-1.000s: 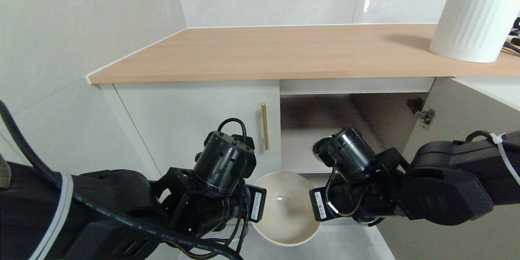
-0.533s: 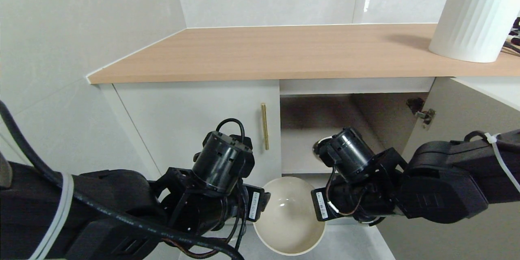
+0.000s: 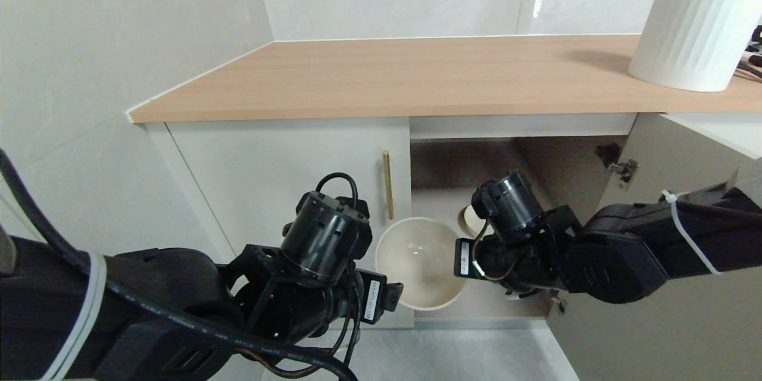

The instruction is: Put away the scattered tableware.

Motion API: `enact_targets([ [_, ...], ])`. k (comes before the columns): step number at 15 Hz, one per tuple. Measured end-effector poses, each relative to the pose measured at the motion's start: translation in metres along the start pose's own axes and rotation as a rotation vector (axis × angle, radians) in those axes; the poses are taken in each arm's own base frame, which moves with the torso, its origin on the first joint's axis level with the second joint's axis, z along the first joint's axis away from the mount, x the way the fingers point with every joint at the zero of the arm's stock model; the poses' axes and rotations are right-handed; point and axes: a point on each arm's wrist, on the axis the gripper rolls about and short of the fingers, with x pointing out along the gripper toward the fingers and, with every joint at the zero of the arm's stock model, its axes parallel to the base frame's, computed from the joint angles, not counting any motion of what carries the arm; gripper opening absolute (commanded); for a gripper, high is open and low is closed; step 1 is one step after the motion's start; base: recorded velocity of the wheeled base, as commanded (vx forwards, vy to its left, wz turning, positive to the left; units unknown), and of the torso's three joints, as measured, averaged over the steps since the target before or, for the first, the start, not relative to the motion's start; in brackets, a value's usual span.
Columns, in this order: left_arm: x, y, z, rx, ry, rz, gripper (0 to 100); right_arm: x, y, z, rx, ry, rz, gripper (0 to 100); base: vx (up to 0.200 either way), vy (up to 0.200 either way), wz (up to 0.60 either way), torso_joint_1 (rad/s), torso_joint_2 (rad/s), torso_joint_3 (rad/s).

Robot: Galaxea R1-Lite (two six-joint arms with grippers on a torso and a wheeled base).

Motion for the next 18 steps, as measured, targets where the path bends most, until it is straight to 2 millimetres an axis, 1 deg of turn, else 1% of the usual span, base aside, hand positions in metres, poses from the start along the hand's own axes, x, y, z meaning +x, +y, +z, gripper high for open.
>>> enact_targets([
  [4,0.000,0.001,0.000,-0.001,0.000,0.001,100,0.037,-0.034,0.027,0.126,-0.145,-0.062,0,0.000,0.000,0.00,0.000,0.00,0.000],
  [6,0.000,0.001,0.000,-0.001,0.001,0.002,100,0.049,-0.048,0.032,0.150,-0.158,-0.102,0,0.000,0.000,0.00,0.000,0.00,0.000],
  [8,0.000,0.001,0.000,-0.001,0.001,0.002,100,0.059,-0.064,0.042,0.181,-0.176,-0.138,0,0.000,0.000,0.00,0.000,0.00,0.000],
  [10,0.000,0.001,0.000,-0.001,0.001,0.002,100,0.067,-0.079,0.052,0.214,-0.198,-0.173,0,0.000,0.000,0.00,0.000,0.00,0.000],
  [14,0.000,0.001,0.000,-0.001,0.001,0.002,100,0.075,-0.098,0.068,0.276,-0.240,-0.208,0,0.000,0.000,0.00,0.000,0.00,0.000],
  [18,0.000,0.001,0.000,0.000,0.002,0.002,100,0.083,-0.115,0.079,0.305,-0.267,-0.249,0,0.000,0.000,0.00,0.000,0.00,0.000],
])
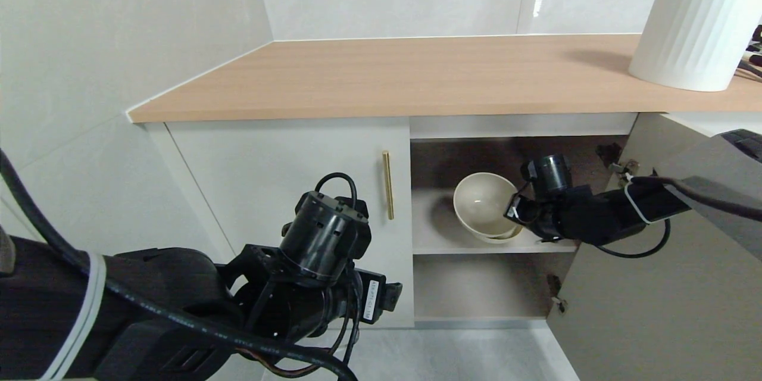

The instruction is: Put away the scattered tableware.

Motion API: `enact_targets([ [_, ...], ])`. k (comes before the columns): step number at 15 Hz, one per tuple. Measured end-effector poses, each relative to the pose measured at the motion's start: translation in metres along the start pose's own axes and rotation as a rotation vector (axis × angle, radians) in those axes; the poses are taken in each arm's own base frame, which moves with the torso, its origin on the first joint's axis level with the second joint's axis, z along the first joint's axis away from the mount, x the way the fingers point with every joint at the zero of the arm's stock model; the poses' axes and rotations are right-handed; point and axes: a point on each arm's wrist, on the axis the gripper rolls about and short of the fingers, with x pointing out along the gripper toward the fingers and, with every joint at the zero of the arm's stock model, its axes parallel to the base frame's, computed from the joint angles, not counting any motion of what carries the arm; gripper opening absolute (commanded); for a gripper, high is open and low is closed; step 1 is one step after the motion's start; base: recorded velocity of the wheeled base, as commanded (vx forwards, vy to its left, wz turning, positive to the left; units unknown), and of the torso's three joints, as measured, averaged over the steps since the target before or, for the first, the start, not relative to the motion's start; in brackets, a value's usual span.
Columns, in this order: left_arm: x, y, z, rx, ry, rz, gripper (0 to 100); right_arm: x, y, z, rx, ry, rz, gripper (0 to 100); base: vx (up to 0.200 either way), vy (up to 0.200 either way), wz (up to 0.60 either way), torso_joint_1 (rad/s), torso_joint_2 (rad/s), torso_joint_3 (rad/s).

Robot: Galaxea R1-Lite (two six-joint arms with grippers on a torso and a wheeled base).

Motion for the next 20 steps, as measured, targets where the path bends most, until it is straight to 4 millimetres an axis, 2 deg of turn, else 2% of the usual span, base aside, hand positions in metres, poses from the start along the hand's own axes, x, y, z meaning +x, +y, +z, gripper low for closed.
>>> enact_targets([
  [4,0.000,0.000,0.000,-0.001,0.001,0.001,100,0.016,-0.013,0.011,0.027,-0.023,-0.036,0,0.000,0.000,0.00,0.000,0.00,0.000],
  [8,0.001,0.000,0.000,-0.001,0.002,0.002,100,0.027,-0.019,0.010,0.034,-0.025,-0.063,0,0.000,0.000,0.00,0.000,0.00,0.000],
  [20,0.002,0.001,0.000,-0.003,0.002,0.004,100,0.041,-0.019,0.005,0.029,-0.019,-0.067,0,0.000,0.000,0.00,0.000,0.00,0.000],
])
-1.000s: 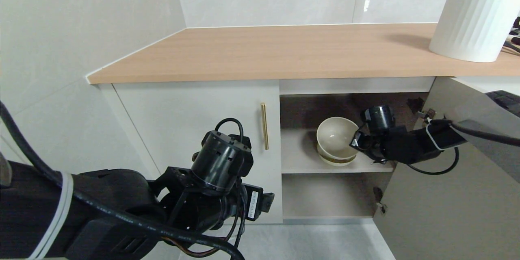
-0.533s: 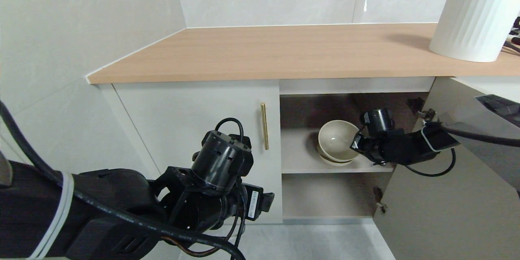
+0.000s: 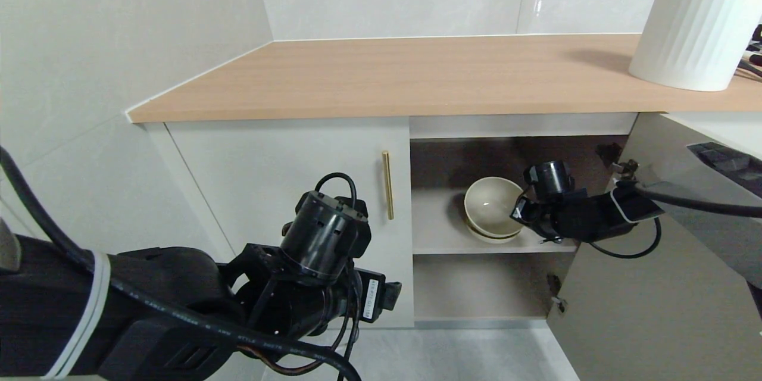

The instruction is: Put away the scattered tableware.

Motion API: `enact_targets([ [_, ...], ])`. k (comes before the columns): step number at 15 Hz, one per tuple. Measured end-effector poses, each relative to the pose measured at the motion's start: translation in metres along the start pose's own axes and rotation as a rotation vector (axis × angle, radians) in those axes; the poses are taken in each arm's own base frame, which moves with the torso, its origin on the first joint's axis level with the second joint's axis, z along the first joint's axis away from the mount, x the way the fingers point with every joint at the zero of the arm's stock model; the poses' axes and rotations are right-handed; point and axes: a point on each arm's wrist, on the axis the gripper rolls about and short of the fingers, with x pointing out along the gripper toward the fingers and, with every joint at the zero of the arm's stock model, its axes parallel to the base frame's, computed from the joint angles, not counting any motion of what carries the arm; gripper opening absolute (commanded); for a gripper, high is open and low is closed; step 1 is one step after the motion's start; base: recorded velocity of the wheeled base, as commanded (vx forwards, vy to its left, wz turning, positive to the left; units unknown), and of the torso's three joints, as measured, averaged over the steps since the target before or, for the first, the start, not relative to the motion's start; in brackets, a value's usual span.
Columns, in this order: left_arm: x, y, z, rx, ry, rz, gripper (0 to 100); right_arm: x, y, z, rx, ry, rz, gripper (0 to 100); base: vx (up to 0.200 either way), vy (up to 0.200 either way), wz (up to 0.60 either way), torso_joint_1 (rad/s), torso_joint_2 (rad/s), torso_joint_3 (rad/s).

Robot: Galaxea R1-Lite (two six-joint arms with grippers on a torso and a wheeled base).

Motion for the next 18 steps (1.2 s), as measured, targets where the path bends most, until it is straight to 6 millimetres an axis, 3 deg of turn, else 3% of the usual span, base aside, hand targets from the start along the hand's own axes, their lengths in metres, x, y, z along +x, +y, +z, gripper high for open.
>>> enact_targets([
  [2,0.000,0.000,0.000,-0.001,0.001,0.002,100,0.001,0.001,-0.002,-0.002,0.002,0.000,0,0.000,0.000,0.00,0.000,0.00,0.000],
  [3,0.000,0.000,0.000,0.000,0.001,0.002,100,0.001,0.001,-0.002,-0.003,0.003,0.001,100,0.000,0.000,0.00,0.000,0.00,0.000],
  [12,0.000,0.002,0.001,-0.006,-0.004,0.010,100,-0.008,0.003,-0.006,-0.024,0.029,-0.003,100,0.000,0.000,0.00,0.000,0.00,0.000],
  [15,-0.007,0.010,0.009,-0.035,-0.066,0.076,100,-0.040,0.009,-0.009,-0.076,0.098,-0.002,100,0.000,0.000,0.00,0.000,0.00,0.000],
  [18,-0.029,0.024,0.016,-0.093,-0.125,0.092,100,-0.096,0.014,-0.004,-0.143,0.147,0.024,100,0.000,0.000,0.00,0.000,0.00,0.000],
])
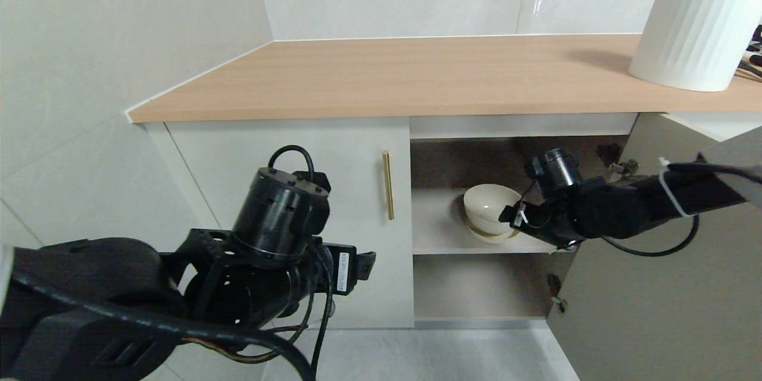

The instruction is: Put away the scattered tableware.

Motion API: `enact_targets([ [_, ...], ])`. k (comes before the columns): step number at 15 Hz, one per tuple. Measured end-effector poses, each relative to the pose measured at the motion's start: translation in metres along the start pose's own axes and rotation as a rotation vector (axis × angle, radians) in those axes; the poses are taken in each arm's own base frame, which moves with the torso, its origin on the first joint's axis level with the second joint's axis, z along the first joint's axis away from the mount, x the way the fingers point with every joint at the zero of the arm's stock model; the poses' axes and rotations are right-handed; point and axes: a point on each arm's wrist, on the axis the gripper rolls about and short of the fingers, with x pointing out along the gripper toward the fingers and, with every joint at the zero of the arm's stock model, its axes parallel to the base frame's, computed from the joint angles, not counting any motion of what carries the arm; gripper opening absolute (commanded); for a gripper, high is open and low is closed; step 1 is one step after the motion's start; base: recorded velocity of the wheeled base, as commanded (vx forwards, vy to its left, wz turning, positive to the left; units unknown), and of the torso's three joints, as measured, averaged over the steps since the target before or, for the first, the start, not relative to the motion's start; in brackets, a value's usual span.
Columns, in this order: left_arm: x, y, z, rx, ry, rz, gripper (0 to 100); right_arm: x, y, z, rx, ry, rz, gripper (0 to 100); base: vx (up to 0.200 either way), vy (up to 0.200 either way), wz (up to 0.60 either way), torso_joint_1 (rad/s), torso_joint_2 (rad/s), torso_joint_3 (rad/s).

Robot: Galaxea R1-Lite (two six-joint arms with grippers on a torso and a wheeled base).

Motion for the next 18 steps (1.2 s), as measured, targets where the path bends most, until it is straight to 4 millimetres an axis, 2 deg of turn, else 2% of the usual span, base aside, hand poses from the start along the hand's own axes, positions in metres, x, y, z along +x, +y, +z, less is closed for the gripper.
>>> enact_targets([
  [4,-0.040,0.036,0.008,-0.063,-0.085,0.034,100,-0.103,-0.019,0.003,-0.073,0.040,0.126,100,0.000,0.000,0.00,0.000,0.00,0.000],
  [6,-0.054,0.053,0.004,-0.065,-0.106,0.062,100,-0.150,-0.036,-0.010,-0.124,0.111,0.138,100,0.000,0.000,0.00,0.000,0.00,0.000],
  [8,-0.065,0.064,0.000,-0.077,-0.123,0.079,100,-0.184,-0.049,-0.020,-0.157,0.144,0.158,100,0.000,0.000,0.00,0.000,0.00,0.000],
  [11,-0.072,0.068,-0.001,-0.087,-0.138,0.064,100,-0.205,-0.055,-0.019,-0.155,0.087,0.172,100,0.000,0.000,0.00,0.000,0.00,0.000],
  [18,-0.069,0.065,-0.004,-0.080,-0.120,0.055,100,-0.214,-0.057,-0.019,-0.156,0.046,0.166,100,-0.200,0.000,0.00,0.000,0.00,0.002],
])
